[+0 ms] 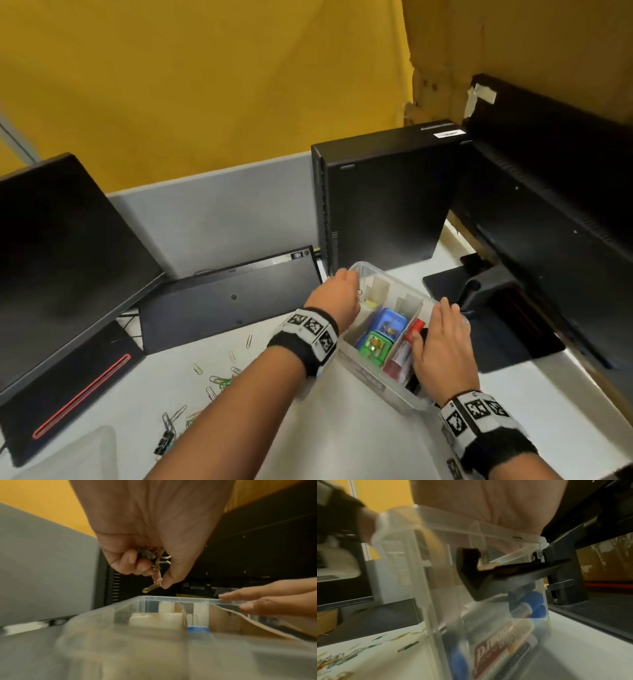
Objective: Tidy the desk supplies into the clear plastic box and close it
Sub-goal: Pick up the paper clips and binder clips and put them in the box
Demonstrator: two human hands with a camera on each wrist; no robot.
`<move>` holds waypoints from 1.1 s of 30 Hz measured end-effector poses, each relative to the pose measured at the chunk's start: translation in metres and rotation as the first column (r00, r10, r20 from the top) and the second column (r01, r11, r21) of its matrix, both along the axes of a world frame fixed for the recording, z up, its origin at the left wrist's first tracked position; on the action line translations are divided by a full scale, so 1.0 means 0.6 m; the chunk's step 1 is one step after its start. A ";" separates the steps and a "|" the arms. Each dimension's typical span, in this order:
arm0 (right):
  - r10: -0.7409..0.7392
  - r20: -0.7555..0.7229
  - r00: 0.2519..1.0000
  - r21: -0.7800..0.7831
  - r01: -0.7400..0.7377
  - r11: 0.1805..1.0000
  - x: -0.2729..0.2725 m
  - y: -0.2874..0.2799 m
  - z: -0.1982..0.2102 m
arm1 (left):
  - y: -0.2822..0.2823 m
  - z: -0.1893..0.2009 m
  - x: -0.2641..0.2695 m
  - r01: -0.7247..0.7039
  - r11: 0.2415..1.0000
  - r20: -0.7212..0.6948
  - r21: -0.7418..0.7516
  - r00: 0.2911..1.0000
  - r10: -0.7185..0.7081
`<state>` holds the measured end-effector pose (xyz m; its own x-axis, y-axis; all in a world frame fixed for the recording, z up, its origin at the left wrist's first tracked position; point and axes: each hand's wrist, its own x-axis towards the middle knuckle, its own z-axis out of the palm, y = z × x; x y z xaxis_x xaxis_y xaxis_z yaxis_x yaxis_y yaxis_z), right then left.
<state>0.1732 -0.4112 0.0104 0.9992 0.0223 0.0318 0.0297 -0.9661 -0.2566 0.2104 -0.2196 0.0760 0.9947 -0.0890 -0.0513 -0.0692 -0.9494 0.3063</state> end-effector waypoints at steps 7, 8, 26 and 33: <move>0.001 0.000 1.000 0.043 -0.001 0.999 -0.004 0.001 0.007 | -0.040 -0.037 0.082 0.049 0.997 -0.202 0.051 0.979 -0.038; 0.004 -0.009 1.000 0.037 -0.003 0.999 -0.004 0.002 0.008 | -0.040 -0.040 0.086 0.062 0.997 -0.224 0.046 0.973 -0.050; 0.323 0.067 0.944 0.085 -0.328 0.941 -0.062 0.104 0.031 | 0.241 -0.118 -0.351 -0.263 0.934 0.017 -0.240 0.961 0.275; 0.757 0.164 0.633 0.147 -0.774 0.616 -0.190 0.279 -0.037 | 0.397 -0.160 -0.513 -0.540 0.825 -0.107 -0.167 0.842 0.529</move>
